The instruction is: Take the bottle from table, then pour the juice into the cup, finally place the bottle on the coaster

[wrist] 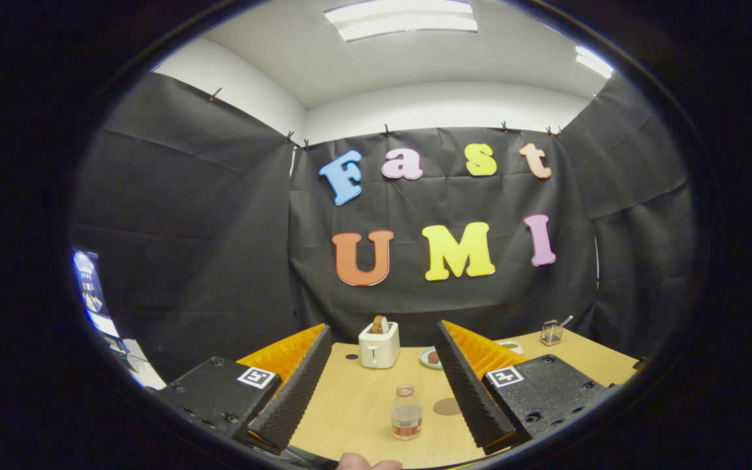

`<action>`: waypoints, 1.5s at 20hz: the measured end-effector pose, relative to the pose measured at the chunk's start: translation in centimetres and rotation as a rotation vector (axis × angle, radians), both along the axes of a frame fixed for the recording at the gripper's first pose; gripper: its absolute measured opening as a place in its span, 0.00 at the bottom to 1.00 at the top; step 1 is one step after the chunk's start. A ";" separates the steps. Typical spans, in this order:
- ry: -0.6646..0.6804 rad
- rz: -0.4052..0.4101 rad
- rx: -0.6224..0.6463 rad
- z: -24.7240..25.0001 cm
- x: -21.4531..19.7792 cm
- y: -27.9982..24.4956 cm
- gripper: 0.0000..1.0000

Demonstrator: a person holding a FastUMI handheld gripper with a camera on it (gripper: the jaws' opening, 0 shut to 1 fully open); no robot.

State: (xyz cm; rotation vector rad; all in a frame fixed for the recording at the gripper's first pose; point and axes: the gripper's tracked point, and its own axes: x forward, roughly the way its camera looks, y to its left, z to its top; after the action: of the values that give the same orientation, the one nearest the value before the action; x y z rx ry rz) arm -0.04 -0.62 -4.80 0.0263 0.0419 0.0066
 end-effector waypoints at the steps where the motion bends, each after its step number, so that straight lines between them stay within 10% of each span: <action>1: -0.001 0.006 -0.003 -0.7 -0.1 0.2 1.00; 30: 0.241 -0.115 -0.118 -28.5 7.6 -3.9 1.00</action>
State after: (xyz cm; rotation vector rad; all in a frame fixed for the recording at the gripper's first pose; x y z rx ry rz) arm 7.51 -4.57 -33.27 -0.0887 0.2820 -0.1139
